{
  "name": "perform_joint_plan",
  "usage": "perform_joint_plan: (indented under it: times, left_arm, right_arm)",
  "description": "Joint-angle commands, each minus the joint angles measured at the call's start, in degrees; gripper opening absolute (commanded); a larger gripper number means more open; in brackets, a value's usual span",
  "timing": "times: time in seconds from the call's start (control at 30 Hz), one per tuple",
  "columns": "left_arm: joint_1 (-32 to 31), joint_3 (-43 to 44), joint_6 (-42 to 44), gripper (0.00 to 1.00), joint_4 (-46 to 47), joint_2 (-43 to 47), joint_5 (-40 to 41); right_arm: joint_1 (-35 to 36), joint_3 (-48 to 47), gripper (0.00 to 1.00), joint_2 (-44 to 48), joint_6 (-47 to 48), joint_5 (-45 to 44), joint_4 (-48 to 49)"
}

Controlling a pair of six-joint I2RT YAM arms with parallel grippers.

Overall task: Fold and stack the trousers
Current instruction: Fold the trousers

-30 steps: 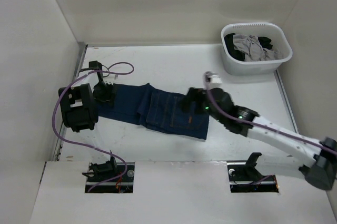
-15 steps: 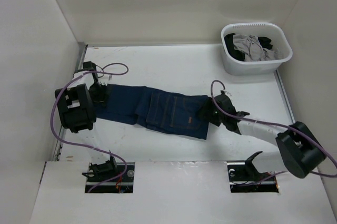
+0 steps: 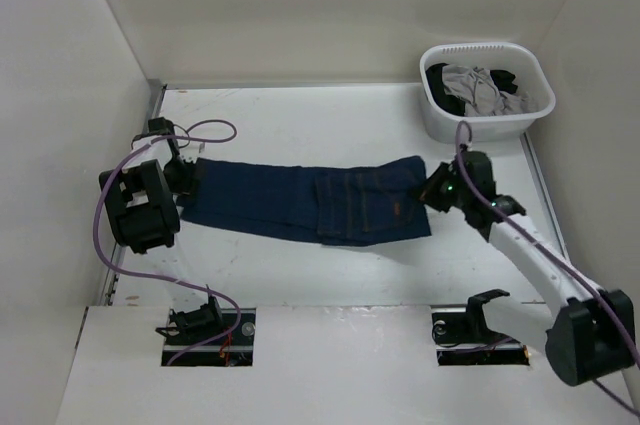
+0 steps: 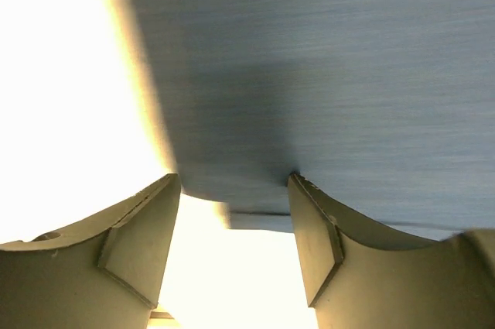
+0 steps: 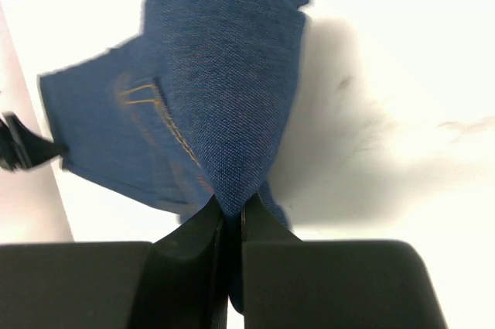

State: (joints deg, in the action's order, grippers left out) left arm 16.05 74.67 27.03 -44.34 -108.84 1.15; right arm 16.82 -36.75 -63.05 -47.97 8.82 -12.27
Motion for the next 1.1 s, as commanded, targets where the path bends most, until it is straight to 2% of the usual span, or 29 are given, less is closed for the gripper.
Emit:
perform_joint_plan:
  times: [0.0, 0.07, 0.2, 0.33, 0.43, 0.53, 0.67, 0.87, 1.07]
  left_arm:
    - [-1.3, 1.3, 0.7, 0.57, 0.7, 3.6, 0.2]
    - [-3.4, 1.7, 0.3, 0.57, 0.7, 2.8, 0.1]
    - [-8.6, 3.2, -1.5, 0.57, 1.1, 1.0, 0.1]
    - [-13.9, 5.3, -2.4, 0.57, 1.2, -0.4, 0.0]
    - [-16.4, 7.2, -2.8, 0.58, 1.2, -1.3, -0.4]
    - [-17.9, 8.8, -3.5, 0.58, 0.9, -1.9, -0.4]
    - [-18.4, 8.3, -3.6, 0.58, 1.1, -1.2, -0.5]
    - [-16.2, 7.6, -3.6, 0.58, 1.3, -1.0, -1.7]
    - [-15.0, 7.5, -3.3, 0.58, 1.1, -1.3, -1.7]
  right_arm:
    - [-4.7, -14.0, 0.00, 5.6, 13.3, -2.2, -22.3]
    - [-6.5, -22.4, 0.00, 5.0, 18.1, -4.8, -33.0]
    - [-5.4, -37.4, 0.00, 0.2, 23.3, -12.1, -46.8]
    - [1.2, -51.5, 0.00, -9.1, 25.9, -19.5, -54.6]
    - [7.1, -61.5, 0.00, -19.7, 27.2, -23.1, -58.4]
    - [11.2, -69.0, 0.00, -30.3, 28.0, -24.2, -58.6]
    - [13.5, -77.9, 0.00, -41.6, 27.8, -24.4, -57.0]
    - [17.4, -90.7, 0.01, -55.4, 28.0, -23.1, -54.1]
    - [19.8, -93.1, 0.08, -63.2, 24.2, -17.9, -48.7]
